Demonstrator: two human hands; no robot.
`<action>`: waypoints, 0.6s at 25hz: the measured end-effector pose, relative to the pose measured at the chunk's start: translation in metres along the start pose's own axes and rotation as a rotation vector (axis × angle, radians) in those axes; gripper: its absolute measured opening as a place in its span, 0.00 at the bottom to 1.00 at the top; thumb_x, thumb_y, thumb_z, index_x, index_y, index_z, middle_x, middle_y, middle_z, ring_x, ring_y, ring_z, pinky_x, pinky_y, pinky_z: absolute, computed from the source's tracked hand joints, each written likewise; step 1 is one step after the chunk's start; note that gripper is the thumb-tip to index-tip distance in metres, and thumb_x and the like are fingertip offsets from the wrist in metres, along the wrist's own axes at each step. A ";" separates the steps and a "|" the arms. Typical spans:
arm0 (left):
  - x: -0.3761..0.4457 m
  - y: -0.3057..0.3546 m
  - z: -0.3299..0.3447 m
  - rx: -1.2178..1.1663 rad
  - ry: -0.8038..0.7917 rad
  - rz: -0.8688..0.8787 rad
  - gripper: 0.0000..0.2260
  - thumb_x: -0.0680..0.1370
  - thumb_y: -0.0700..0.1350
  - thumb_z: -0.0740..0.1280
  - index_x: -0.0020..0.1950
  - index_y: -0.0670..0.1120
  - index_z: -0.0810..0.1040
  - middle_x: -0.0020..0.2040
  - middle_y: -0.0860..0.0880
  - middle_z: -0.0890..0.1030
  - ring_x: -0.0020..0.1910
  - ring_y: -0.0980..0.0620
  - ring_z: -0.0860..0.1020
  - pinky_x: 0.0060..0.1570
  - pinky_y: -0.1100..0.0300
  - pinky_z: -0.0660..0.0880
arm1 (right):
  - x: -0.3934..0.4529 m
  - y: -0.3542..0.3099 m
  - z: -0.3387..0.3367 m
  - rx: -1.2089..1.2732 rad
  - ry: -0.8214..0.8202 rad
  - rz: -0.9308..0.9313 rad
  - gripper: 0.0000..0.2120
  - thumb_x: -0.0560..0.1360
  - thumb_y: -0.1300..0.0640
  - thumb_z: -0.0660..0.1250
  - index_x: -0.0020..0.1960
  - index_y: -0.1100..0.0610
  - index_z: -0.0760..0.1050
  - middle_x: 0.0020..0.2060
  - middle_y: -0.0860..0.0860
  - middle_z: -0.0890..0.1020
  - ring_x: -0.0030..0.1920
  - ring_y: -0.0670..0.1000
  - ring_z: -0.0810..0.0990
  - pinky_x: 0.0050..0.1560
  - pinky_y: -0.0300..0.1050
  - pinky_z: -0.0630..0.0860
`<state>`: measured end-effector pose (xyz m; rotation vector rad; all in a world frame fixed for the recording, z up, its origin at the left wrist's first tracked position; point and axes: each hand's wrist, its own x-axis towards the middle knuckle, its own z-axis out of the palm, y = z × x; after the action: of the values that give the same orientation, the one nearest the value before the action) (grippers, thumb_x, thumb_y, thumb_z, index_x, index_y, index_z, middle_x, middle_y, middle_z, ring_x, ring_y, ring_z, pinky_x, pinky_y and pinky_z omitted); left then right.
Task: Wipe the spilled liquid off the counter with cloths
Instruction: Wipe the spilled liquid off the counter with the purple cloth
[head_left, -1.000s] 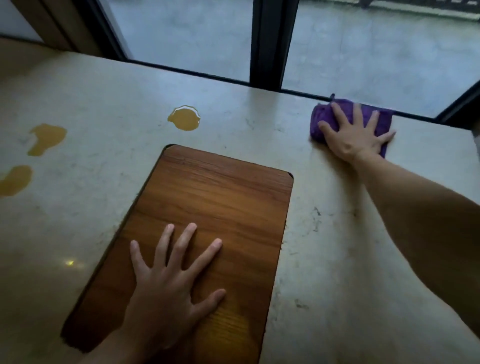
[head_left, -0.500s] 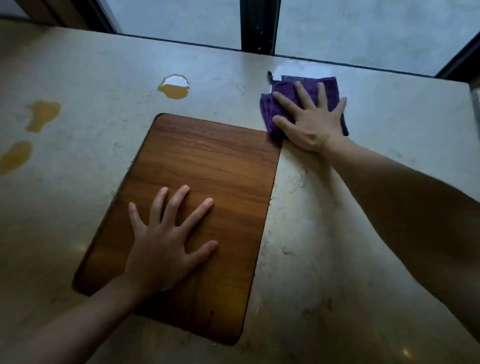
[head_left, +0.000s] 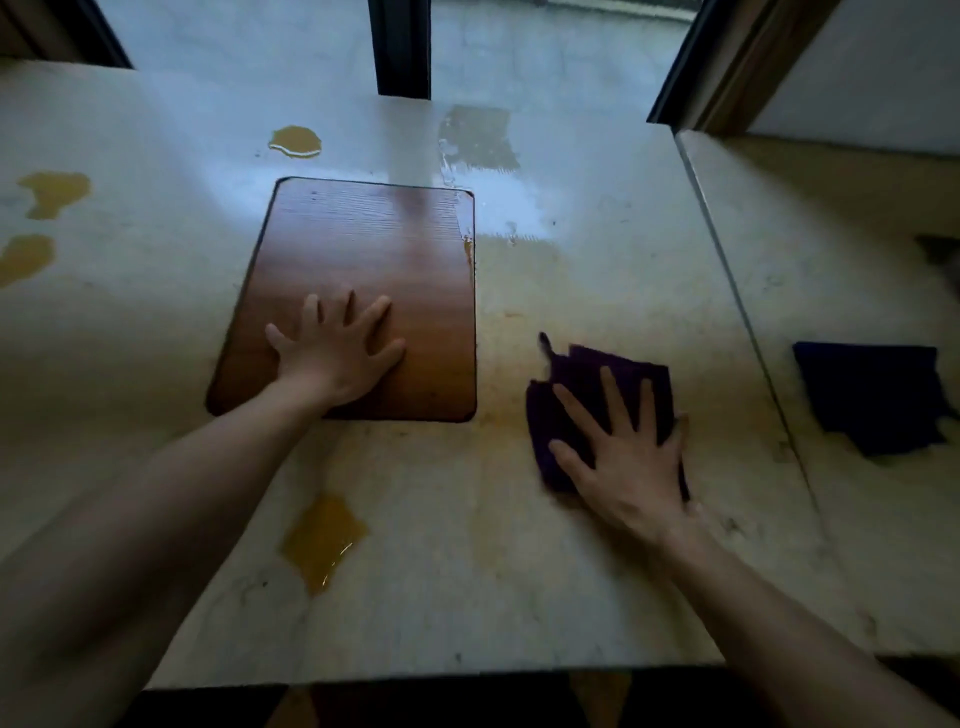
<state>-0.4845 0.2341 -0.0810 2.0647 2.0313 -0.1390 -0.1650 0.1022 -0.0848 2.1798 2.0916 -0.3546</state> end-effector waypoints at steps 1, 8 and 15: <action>-0.012 -0.008 -0.003 -0.009 -0.033 0.032 0.30 0.77 0.71 0.51 0.77 0.66 0.51 0.81 0.53 0.49 0.79 0.43 0.47 0.69 0.26 0.51 | -0.036 -0.002 0.007 0.012 -0.008 0.058 0.30 0.70 0.26 0.36 0.70 0.26 0.31 0.77 0.45 0.32 0.75 0.59 0.28 0.69 0.75 0.35; -0.029 -0.063 -0.014 0.008 -0.066 0.194 0.28 0.78 0.67 0.56 0.77 0.65 0.55 0.80 0.53 0.52 0.78 0.46 0.50 0.72 0.34 0.54 | -0.167 -0.118 0.050 0.023 -0.014 0.074 0.38 0.67 0.27 0.57 0.75 0.35 0.60 0.77 0.52 0.64 0.74 0.68 0.58 0.61 0.82 0.55; -0.006 -0.092 -0.012 0.045 0.024 0.230 0.37 0.68 0.75 0.45 0.76 0.67 0.56 0.79 0.51 0.53 0.78 0.47 0.49 0.71 0.37 0.53 | -0.089 -0.158 0.047 0.045 0.123 0.037 0.36 0.68 0.27 0.57 0.75 0.35 0.61 0.77 0.51 0.64 0.74 0.68 0.60 0.60 0.84 0.55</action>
<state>-0.5771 0.2316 -0.0778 2.3189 1.8018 -0.1197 -0.3295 0.0126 -0.0952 2.3185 2.1210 -0.2745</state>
